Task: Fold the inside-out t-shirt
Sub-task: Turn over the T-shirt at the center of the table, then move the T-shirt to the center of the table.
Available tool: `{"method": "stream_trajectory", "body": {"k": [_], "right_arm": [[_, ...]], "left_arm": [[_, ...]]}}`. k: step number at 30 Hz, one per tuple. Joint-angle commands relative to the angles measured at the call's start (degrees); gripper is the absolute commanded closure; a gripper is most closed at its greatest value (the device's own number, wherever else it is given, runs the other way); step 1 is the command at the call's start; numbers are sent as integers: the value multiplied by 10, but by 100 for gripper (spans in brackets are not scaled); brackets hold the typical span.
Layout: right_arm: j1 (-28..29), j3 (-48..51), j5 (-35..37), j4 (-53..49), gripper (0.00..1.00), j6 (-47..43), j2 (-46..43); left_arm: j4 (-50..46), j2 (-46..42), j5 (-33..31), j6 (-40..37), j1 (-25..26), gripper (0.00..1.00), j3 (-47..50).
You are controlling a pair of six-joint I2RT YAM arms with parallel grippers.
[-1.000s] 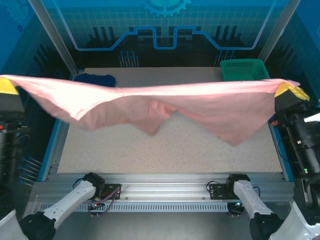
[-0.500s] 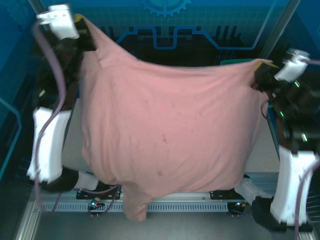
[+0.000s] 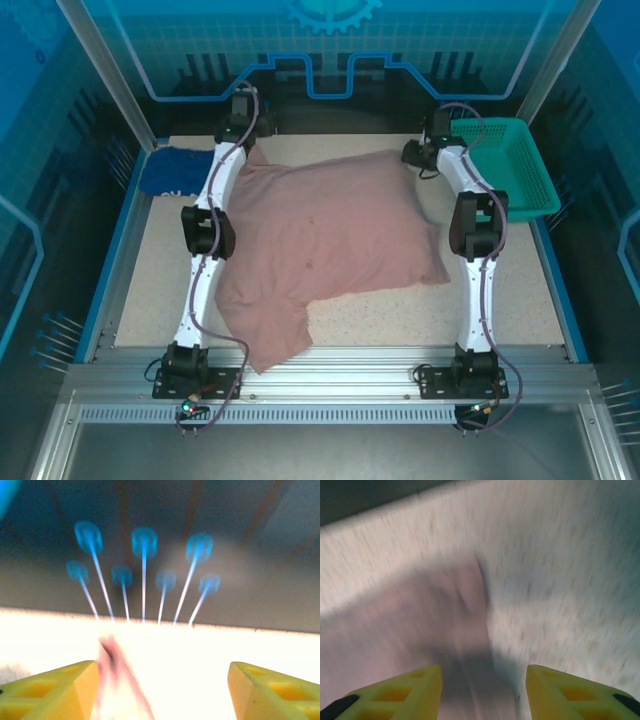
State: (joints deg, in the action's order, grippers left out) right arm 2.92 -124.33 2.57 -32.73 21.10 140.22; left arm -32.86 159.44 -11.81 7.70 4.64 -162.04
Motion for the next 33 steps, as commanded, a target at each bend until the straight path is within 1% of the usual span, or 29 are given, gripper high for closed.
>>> {"method": "stream_trajectory", "body": {"k": [1,3,5,6,8,10,12,14,15,18,20,23,27,33], "right_arm": [[50,65,-3,-30,46,-59,-148],[75,183,19,-24,43,-70,-229],[93,284,9,-15,42,-66,-291],[97,324,4,-12,41,-52,-314],[97,397,-42,-6,41,-39,-342],[91,431,-41,-22,42,-37,-343],[75,444,-39,-38,43,-37,-326],[47,444,-65,-50,47,-37,-304],[38,448,-68,-47,47,-38,-298],[18,429,-31,-87,49,-44,-266],[12,432,9,-109,50,-43,-261],[-5,448,52,-134,52,-42,-266],[-31,487,80,-146,56,-38,-278],[-70,553,116,-138,62,-23,-320]], "left_arm": [[49,-248,62,92,-2,26,213],[180,-400,95,144,0,24,480],[253,-516,111,190,3,23,666],[270,-556,116,209,6,23,732],[299,-634,137,237,18,23,861],[322,-688,129,254,39,23,963],[327,-718,130,259,56,23,1026],[293,-728,131,243,63,22,1054],[281,-727,120,240,64,22,1063],[279,-716,101,220,63,22,1082],[271,-695,108,207,64,22,1071],[260,-649,127,197,65,22,1042],[246,-578,151,195,68,22,1003],[238,-515,169,180,89,22,960]]}}
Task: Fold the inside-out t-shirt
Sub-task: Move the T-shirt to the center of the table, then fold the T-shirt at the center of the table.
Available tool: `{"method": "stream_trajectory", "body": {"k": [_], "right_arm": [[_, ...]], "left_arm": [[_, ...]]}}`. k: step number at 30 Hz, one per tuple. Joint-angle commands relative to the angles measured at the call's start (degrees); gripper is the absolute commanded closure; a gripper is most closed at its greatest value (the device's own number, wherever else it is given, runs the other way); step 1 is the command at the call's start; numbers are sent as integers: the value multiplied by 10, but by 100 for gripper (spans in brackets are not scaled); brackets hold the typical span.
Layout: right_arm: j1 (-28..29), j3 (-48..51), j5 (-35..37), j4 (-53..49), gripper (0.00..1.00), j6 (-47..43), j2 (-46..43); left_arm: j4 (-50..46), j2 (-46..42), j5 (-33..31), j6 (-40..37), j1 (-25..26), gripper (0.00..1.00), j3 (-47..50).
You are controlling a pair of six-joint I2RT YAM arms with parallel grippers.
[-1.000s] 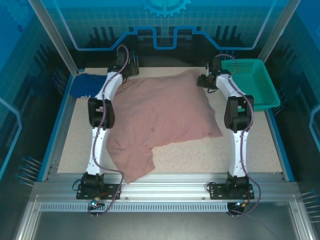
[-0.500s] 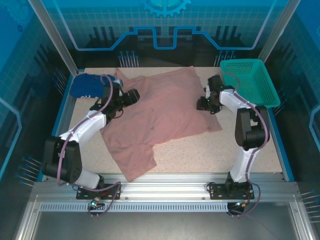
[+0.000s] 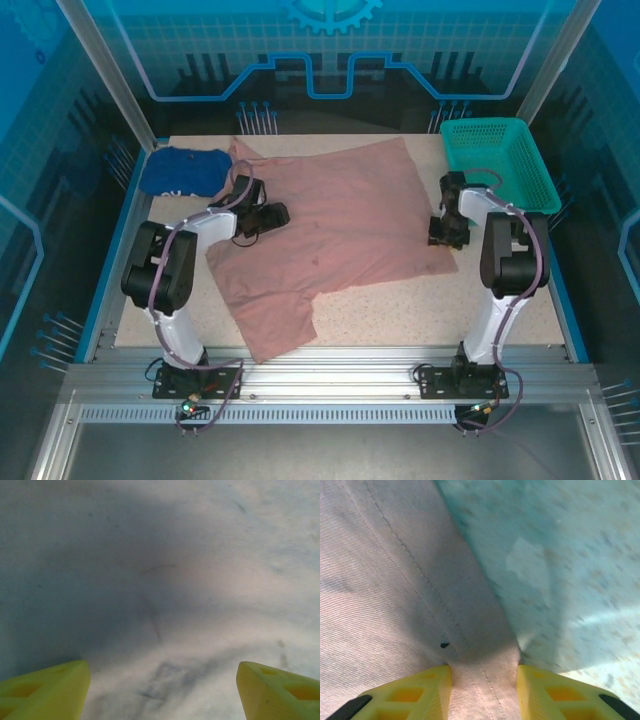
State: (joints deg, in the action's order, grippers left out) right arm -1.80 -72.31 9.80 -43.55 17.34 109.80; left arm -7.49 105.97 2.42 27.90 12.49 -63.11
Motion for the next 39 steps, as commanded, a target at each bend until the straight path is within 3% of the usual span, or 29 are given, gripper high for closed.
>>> {"method": "stream_trajectory", "body": {"k": [1,9,15,22,31,39], "right_arm": [[-31,46,46,-23,62,17,-27],[-41,95,-4,19,62,33,-84],[0,80,6,26,61,38,-96],[4,82,11,13,53,28,-144],[-45,215,-27,11,47,66,-264],[-118,254,-43,26,47,79,-239]], "left_arm": [[-18,30,29,-25,13,22,-39],[-55,109,39,-51,16,22,-115],[-70,107,27,-72,0,21,-139],[-82,71,51,-79,-15,21,-152],[15,-136,97,12,12,19,51],[34,-231,109,42,81,19,145]]}}
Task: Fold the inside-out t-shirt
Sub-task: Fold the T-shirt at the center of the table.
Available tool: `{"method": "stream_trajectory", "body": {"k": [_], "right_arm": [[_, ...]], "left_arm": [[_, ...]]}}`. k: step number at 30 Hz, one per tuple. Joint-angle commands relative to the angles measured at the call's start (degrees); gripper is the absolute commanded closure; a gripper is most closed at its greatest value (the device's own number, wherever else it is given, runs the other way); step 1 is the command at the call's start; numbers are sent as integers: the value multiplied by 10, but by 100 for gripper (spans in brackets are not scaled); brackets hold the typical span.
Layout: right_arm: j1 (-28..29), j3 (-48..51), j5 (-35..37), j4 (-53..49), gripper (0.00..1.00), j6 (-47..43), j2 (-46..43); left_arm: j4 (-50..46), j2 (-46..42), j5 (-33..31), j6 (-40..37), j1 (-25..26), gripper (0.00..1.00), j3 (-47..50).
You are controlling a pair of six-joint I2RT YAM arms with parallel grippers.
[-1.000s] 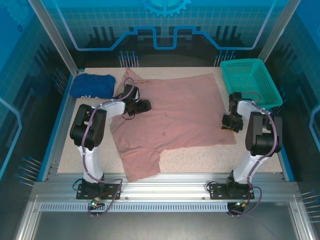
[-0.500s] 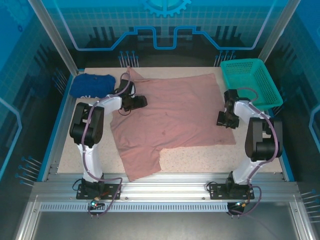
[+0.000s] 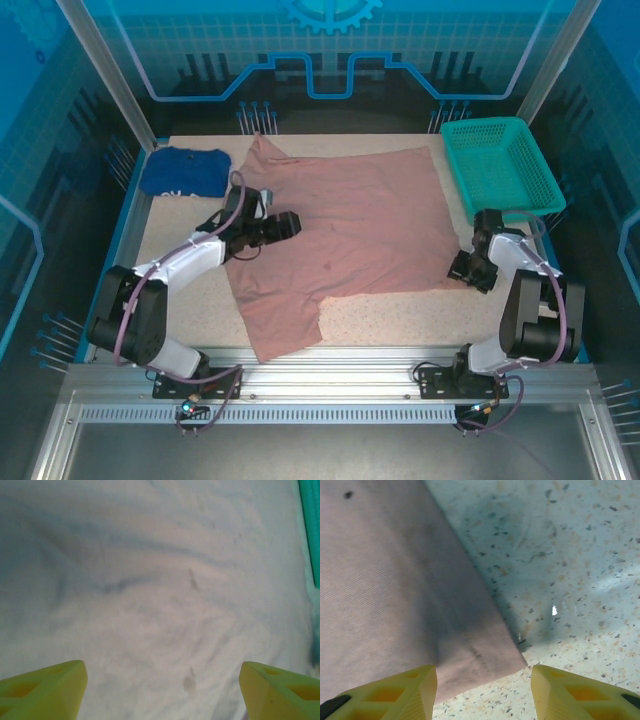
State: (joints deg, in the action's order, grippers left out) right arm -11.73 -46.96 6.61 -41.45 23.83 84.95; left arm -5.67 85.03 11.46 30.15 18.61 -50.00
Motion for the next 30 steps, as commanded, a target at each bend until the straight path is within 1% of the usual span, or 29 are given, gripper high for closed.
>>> {"method": "stream_trajectory", "body": {"k": [1,6,9,12,15,17,20,23,27,30], "right_arm": [[-22,-3,-3,5,47,15,14],[-30,-16,0,5,48,13,45],[-33,-20,-4,12,53,10,60],[-33,-23,-11,16,61,9,73],[-33,-20,-13,22,73,7,70],[-33,-17,-17,27,79,6,64],[-33,-9,-24,35,87,4,53],[-32,-2,-30,42,91,4,41],[-32,3,-37,49,93,5,31],[-32,6,-54,53,93,5,32]], "left_arm": [[15,-25,20,18,29,19,14],[14,-26,29,15,41,19,11],[9,-30,28,9,42,19,13],[-5,-40,24,7,41,18,22],[-38,-64,18,12,43,19,35],[-82,-93,-8,16,49,19,51],[-180,-154,-77,24,66,19,74],[-277,-220,-123,56,83,21,107],[-367,-288,-135,129,110,25,156],[-432,-315,-146,182,153,30,171]]}}
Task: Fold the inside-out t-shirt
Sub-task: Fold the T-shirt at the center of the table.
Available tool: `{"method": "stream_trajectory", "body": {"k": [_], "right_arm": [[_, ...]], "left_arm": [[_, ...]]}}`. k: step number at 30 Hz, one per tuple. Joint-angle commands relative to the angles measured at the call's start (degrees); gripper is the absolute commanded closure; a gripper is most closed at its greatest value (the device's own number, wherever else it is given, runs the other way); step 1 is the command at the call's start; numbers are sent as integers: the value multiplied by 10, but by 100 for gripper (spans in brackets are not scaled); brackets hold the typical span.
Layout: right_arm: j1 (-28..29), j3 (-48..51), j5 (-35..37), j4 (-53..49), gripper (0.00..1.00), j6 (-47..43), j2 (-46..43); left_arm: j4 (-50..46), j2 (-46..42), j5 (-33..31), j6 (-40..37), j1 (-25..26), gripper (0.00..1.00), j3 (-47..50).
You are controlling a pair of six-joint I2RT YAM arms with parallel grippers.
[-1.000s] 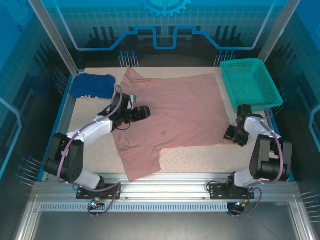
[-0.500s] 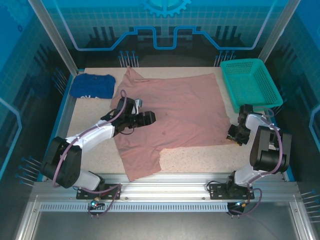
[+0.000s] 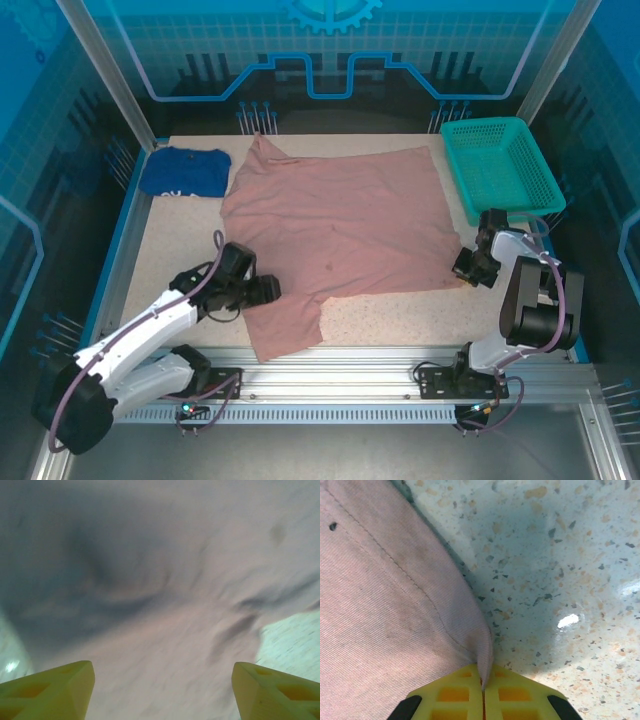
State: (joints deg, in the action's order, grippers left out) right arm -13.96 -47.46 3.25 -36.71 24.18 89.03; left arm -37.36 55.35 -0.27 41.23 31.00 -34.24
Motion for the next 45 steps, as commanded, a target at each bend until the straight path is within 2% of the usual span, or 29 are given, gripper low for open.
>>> {"method": "stream_trajectory", "body": {"k": [1,5,8,13,18,31,39,45], "right_arm": [[-10,11,-22,7,93,1,-10],[-11,15,-27,11,93,1,-13],[-10,17,-27,11,93,0,-18],[-12,20,-24,11,94,0,-28],[-12,19,-25,12,94,-1,-28],[-12,18,-30,11,94,-4,-32],[-12,18,-30,12,94,-5,-31],[-12,16,-28,11,94,-4,-33]], "left_arm": [[-133,-22,-36,88,52,32,15],[-169,10,-40,144,137,38,16],[-169,40,-29,152,165,40,18],[-147,46,18,160,172,41,37],[-53,73,81,166,173,43,70],[0,136,61,142,173,60,83],[-37,104,40,134,173,80,71],[-65,85,31,123,172,90,58]]}}
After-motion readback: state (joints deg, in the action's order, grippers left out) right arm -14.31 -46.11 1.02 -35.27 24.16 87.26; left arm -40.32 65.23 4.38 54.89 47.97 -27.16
